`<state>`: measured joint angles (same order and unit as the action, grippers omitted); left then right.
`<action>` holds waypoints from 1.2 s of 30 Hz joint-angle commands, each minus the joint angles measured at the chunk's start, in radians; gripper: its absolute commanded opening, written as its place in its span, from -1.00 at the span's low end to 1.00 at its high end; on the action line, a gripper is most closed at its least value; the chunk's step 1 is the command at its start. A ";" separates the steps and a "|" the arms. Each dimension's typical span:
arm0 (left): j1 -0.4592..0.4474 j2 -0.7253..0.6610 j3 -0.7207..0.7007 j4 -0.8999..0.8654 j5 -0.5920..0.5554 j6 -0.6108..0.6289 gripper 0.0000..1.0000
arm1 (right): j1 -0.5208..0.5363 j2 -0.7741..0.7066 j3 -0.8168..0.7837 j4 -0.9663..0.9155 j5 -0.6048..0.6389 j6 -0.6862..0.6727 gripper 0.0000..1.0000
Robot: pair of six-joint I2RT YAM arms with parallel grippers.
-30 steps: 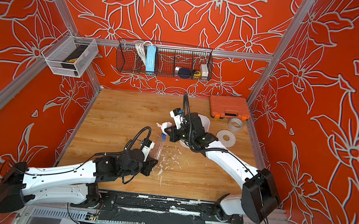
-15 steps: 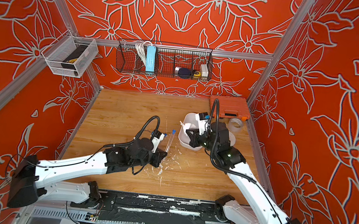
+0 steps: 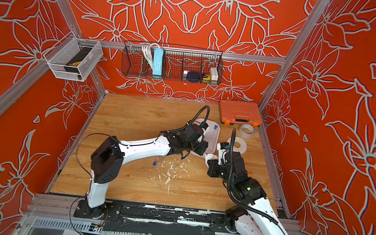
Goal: Wipe the exteriors of test tubes
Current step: Place the test tube in the storage box.
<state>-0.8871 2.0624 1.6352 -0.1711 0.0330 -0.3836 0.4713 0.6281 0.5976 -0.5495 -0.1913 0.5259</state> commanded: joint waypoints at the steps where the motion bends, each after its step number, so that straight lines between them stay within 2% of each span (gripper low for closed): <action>1: 0.029 0.107 0.109 -0.069 0.015 0.036 -0.92 | -0.006 -0.035 -0.020 -0.053 0.030 0.037 -1.00; 4: 0.033 0.181 0.181 -0.116 -0.016 0.037 -0.93 | -0.005 -0.060 -0.027 -0.073 0.028 0.037 -1.00; 9: 0.036 0.210 0.193 -0.144 -0.047 0.025 -0.84 | -0.006 -0.074 -0.029 -0.083 0.021 0.041 -1.00; 10: 0.038 0.208 0.193 -0.153 -0.052 0.023 -0.74 | -0.004 -0.071 -0.029 -0.081 0.017 0.042 -1.00; 11: 0.037 0.204 0.193 -0.160 -0.059 0.021 -0.50 | -0.004 -0.067 -0.029 -0.081 0.015 0.042 -1.00; 12: 0.037 0.194 0.192 -0.171 -0.070 0.017 -0.05 | -0.006 -0.062 -0.027 -0.081 0.013 0.041 -1.00; 13: 0.037 0.176 0.183 -0.174 -0.077 0.018 0.32 | -0.005 -0.055 -0.024 -0.084 0.013 0.037 -1.00; 15: 0.037 0.109 0.139 -0.157 -0.082 0.013 0.64 | -0.004 -0.037 -0.012 -0.093 0.010 0.029 -1.00; 16: 0.037 0.064 0.111 -0.146 -0.085 0.012 0.71 | -0.006 -0.028 -0.005 -0.096 0.009 0.023 -1.00; 20: 0.037 -0.117 0.023 -0.164 -0.117 0.002 0.73 | -0.005 0.016 0.014 -0.100 -0.028 0.009 -1.00; 24: 0.037 -0.347 -0.158 -0.168 -0.147 -0.037 0.73 | 0.013 0.058 0.023 -0.082 -0.135 0.029 -1.00; 31: 0.037 -0.691 -0.472 -0.233 -0.223 -0.118 0.64 | 0.171 0.077 0.082 -0.135 -0.020 0.068 -1.00; 36: 0.042 -0.802 -0.640 -0.310 -0.266 -0.174 0.52 | 0.323 0.209 0.117 -0.113 0.056 0.088 -1.00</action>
<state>-0.8497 1.2823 1.0607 -0.3927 -0.1875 -0.5041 0.7418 0.7719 0.6895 -0.6590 -0.1997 0.5827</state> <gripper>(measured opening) 0.767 0.050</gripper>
